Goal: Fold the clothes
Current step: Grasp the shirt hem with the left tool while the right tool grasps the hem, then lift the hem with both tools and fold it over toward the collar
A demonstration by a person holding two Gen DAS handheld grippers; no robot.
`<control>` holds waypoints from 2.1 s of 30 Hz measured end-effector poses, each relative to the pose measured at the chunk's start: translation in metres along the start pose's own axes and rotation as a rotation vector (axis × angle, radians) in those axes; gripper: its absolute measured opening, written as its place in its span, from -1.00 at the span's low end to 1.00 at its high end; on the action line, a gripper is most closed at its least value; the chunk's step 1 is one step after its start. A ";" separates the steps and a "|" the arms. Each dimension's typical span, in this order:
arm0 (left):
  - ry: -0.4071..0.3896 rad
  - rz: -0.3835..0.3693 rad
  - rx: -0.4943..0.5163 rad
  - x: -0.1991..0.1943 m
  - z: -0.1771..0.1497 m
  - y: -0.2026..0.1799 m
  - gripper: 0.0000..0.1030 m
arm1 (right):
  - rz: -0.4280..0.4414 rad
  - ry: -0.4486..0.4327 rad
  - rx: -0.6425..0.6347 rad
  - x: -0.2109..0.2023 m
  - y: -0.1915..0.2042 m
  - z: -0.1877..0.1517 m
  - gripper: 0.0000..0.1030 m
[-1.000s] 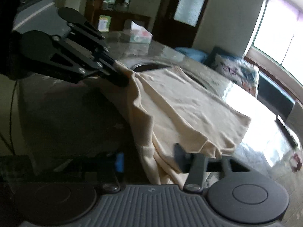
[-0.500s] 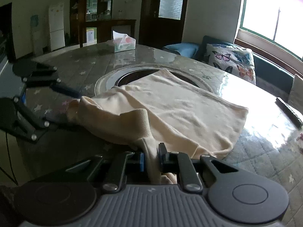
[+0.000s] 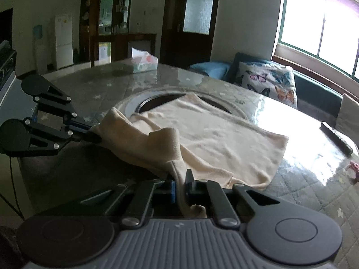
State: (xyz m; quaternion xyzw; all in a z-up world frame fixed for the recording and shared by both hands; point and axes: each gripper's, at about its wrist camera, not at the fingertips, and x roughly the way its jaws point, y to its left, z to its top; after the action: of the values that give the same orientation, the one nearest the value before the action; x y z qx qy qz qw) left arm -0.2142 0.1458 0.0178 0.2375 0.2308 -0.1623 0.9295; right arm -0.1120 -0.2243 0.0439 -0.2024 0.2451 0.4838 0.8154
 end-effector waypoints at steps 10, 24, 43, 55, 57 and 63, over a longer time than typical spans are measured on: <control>-0.038 -0.028 -0.004 -0.097 0.011 -0.019 -0.90 | 0.099 -0.045 -0.042 -0.078 0.030 -0.004 -0.87; -0.058 0.045 -0.053 -0.001 0.058 0.026 -0.91 | 0.096 0.004 0.076 -0.038 -0.028 0.031 -0.88; 0.135 0.093 -0.206 0.116 0.041 0.060 -0.23 | -0.098 0.071 0.331 0.070 -0.100 0.014 -0.28; 0.139 -0.009 -0.228 0.132 0.074 0.048 -0.21 | -0.111 0.104 0.312 0.090 -0.091 0.033 -0.16; 0.183 -0.002 -0.235 0.147 0.074 0.047 -0.20 | -0.132 0.127 0.303 0.099 -0.089 0.033 0.02; 0.201 0.023 -0.264 0.153 0.071 0.051 -0.11 | -0.164 0.116 0.303 0.099 -0.092 0.035 0.31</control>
State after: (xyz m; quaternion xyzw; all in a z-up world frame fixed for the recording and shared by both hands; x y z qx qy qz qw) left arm -0.0393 0.1224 0.0141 0.1310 0.3393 -0.0952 0.9266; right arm 0.0180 -0.1777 0.0219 -0.1243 0.3446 0.3607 0.8577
